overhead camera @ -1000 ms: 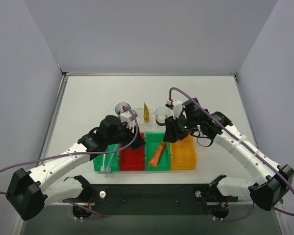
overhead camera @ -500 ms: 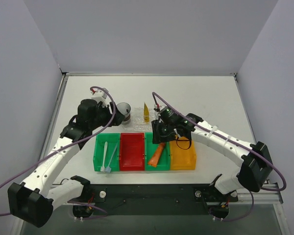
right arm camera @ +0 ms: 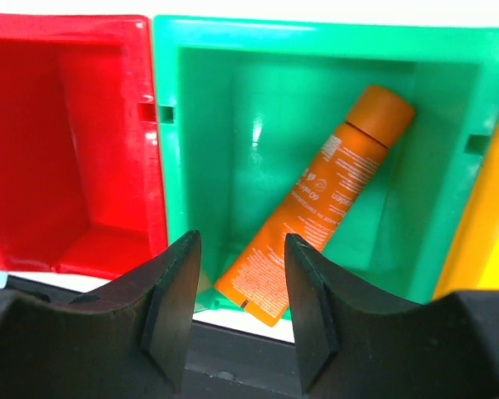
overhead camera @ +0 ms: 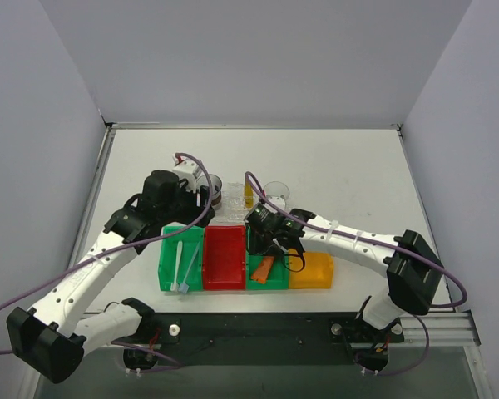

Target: Prepare toiletry sets of a toothbrush and toothpaste on the tray

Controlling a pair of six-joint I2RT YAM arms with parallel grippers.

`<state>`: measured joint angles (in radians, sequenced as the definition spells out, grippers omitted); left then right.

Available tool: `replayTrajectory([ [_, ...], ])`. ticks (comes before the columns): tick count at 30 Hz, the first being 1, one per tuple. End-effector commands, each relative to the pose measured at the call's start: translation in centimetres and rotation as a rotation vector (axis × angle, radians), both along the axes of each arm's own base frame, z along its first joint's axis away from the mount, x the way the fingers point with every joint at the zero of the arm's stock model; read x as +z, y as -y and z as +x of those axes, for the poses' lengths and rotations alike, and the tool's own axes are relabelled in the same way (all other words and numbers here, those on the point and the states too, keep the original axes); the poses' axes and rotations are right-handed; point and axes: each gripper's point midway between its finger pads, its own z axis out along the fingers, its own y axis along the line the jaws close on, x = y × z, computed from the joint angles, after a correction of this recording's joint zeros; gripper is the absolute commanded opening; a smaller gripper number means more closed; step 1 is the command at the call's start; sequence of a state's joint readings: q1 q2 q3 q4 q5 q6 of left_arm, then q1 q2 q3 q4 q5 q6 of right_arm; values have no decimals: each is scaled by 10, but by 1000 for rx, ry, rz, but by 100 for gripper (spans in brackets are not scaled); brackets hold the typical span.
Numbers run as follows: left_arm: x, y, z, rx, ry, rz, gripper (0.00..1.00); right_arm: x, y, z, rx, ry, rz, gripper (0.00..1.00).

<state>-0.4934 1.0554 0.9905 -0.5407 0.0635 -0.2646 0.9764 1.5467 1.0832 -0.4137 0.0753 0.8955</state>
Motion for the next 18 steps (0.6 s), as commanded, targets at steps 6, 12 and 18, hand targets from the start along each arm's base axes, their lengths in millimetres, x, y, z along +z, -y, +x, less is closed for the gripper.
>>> replayTrajectory([
  [6, 2, 11, -13, -73, 20, 18, 71, -20, 32, -5, -192, 3, -116, 41],
  [12, 0, 7, -16, -69, 16, 28, 71, -35, 35, -13, -207, -53, -140, 42],
  [18, -6, 3, -18, -59, 6, 42, 73, -49, 43, -22, -238, -94, -164, 44],
])
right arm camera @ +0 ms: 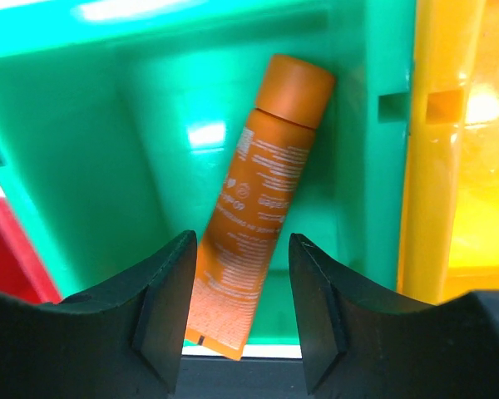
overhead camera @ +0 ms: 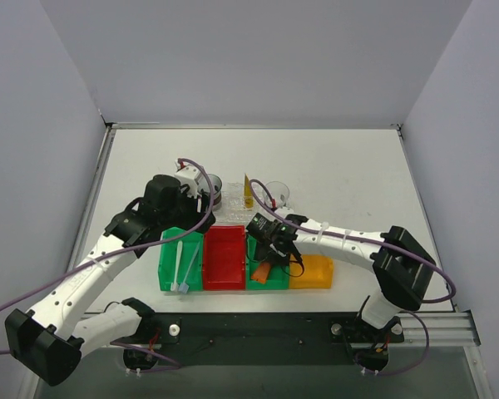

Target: Prepare toiletry sets of a toothbrush and toothpaste on the tray

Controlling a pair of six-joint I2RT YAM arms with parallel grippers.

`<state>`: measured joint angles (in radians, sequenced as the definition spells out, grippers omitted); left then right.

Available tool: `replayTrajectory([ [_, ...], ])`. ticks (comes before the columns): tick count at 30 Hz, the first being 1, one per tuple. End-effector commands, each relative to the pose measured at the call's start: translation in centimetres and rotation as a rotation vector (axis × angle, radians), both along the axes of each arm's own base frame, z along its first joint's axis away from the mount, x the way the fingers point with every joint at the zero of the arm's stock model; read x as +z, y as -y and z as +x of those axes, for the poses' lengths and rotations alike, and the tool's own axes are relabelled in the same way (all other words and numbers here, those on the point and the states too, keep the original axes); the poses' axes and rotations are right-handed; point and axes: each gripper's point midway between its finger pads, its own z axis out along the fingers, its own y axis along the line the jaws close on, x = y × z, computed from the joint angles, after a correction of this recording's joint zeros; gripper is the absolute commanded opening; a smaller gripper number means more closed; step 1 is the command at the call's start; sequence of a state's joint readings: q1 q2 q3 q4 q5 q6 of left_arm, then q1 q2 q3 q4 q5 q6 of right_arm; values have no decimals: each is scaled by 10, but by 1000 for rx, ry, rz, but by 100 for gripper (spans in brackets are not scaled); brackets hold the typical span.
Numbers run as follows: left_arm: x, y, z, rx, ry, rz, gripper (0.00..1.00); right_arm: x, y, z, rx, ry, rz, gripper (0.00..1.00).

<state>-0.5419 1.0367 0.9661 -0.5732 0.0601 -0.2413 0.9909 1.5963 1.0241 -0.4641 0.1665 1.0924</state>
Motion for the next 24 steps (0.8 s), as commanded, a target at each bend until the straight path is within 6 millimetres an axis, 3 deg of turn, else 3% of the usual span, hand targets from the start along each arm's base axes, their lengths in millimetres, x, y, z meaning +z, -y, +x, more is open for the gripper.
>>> replayTrajectory([
  [1, 5, -3, -2, -1, 26, 4, 73, -15, 17, -15, -47, -54, -61, 44],
  [8, 2, -5, -4, 3, 22, 13, 74, -28, 15, -14, -34, -76, -86, 45],
  [11, 1, -6, -5, 6, 22, 18, 75, -30, 8, -13, -20, -84, -78, 39],
  [12, 1, -7, -5, 6, 22, 18, 75, -29, 8, -14, -18, -87, -76, 33],
  [20, 8, -9, -4, 11, 39, 19, 75, 1, 10, -14, -18, -45, -18, 7],
  [24, 11, -13, -4, 17, 44, 27, 75, 19, 10, -14, -9, -39, 0, 0],
])
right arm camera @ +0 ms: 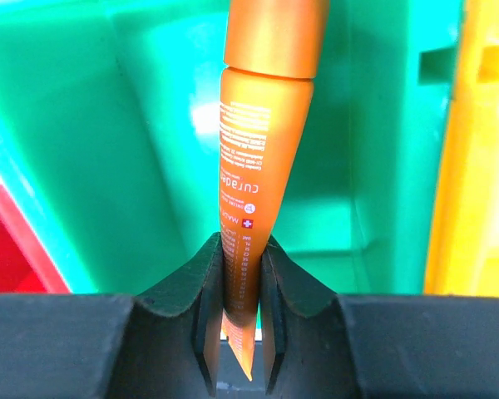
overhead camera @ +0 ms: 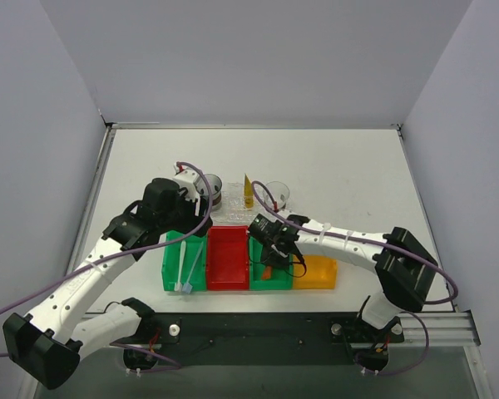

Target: Prepare toiletry sets of a toothbrush and toothpaste on the tray

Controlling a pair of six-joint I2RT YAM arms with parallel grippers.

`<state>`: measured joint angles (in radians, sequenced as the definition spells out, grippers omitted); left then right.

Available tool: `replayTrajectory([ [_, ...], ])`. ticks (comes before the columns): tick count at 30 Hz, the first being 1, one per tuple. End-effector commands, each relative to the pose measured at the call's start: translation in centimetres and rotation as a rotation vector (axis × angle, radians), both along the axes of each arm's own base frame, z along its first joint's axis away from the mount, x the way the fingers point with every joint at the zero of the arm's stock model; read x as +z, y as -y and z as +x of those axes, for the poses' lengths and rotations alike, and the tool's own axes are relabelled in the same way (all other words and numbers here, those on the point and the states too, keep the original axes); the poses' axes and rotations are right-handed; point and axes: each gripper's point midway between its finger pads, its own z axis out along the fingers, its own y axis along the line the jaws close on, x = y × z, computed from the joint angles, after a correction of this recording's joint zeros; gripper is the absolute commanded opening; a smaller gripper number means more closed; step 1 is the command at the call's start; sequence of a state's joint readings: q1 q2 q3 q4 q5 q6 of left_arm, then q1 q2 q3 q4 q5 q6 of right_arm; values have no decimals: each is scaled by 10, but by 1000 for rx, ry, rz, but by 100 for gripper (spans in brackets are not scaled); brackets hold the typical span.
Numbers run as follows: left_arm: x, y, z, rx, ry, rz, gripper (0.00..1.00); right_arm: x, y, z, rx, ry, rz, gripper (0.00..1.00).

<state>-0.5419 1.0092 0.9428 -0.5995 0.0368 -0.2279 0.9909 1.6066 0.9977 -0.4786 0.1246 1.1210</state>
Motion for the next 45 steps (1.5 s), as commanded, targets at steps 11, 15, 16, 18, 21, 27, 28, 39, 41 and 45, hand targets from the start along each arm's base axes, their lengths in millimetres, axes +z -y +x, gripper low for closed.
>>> replayTrajectory([
  [11, 31, 5, -10, -130, 96, -28, 75, 107, 7, -21, 135, -75, 224, 0],
  [15, 50, 17, -19, -224, 178, -100, 75, 139, 1, -39, 200, -167, 376, 0],
  [16, 51, 25, -28, -296, 184, -126, 75, 147, 1, -44, 211, -188, 407, 0],
  [18, 63, 34, -34, -365, 245, -170, 75, 171, -10, -54, 251, -244, 515, 0],
  [21, 63, 35, -42, -391, 292, -187, 75, 202, -23, -68, 285, -341, 653, 0],
  [27, 69, 41, -51, -442, 437, -245, 76, 243, -36, -75, 269, -452, 804, 0],
  [28, 70, 43, -51, -457, 448, -251, 76, 250, -36, -73, 246, -473, 835, 0],
  [39, 82, 86, -47, -619, 627, -250, 77, 279, -44, -75, 186, -672, 947, 0],
  [41, 86, 92, -51, -654, 622, -267, 77, 282, -48, -73, 187, -688, 955, 0],
  [45, 90, 97, -69, -710, 608, -324, 78, 288, -53, -68, 181, -701, 963, 0],
])
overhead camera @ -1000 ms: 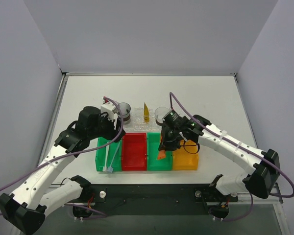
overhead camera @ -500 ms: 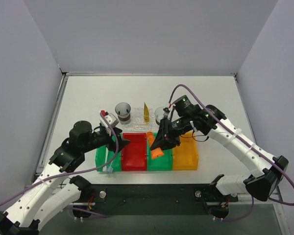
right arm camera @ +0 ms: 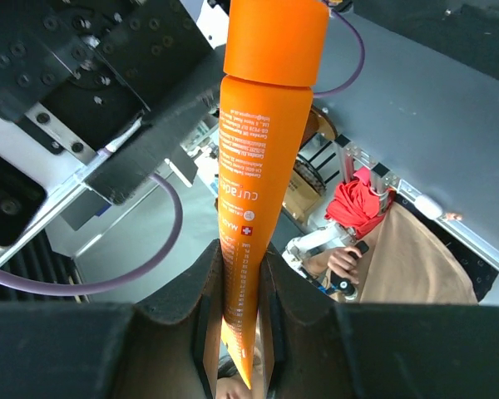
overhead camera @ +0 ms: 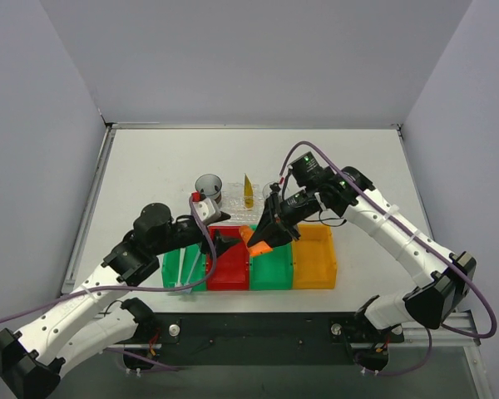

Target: Prepare toiletry sets of a toothbrush and toothpaste on the tray

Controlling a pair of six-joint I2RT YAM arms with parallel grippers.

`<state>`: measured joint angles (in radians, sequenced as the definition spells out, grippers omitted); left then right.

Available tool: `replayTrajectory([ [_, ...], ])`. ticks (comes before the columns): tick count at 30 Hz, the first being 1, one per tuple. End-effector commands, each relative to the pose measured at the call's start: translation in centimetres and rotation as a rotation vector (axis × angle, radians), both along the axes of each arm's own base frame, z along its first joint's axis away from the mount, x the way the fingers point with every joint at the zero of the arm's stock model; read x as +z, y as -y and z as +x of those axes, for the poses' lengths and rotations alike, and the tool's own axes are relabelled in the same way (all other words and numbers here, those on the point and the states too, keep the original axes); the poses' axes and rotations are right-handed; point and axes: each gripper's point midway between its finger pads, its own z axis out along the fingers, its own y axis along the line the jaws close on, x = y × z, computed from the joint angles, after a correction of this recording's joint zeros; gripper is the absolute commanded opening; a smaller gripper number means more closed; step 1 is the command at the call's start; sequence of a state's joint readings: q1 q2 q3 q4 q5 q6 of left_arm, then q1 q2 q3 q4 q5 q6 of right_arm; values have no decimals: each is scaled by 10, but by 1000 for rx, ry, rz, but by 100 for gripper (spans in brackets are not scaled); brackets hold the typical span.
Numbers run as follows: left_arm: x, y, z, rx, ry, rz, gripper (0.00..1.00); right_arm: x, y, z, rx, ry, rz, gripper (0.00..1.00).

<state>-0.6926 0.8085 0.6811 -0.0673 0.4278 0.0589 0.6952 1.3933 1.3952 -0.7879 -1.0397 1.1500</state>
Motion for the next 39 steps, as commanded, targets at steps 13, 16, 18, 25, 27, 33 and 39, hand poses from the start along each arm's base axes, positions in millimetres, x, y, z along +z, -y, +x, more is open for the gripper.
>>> replayTrajectory([
  [13, 25, 17, -37, -175, 146, -38, 79, 23, -5, -7, 27, -123, 51, 0],
  [16, 26, 24, -38, -191, 153, -32, 81, 20, -5, -9, 28, -127, 44, 0],
  [18, 23, 29, -39, -204, 144, -25, 81, 17, -5, -11, 37, -131, 40, 0],
  [25, 29, 47, -40, -235, 154, -32, 81, 10, -10, -23, 76, -134, 19, 0],
  [27, 31, 49, -39, -235, 158, -32, 82, 9, -11, -25, 83, -133, 16, 0],
  [33, 39, 52, -42, -242, 183, -50, 70, 4, -12, -26, 87, -140, 4, 0],
  [39, 44, 59, -53, -272, 126, -104, 40, -2, -12, -25, 88, -143, -7, 0],
])
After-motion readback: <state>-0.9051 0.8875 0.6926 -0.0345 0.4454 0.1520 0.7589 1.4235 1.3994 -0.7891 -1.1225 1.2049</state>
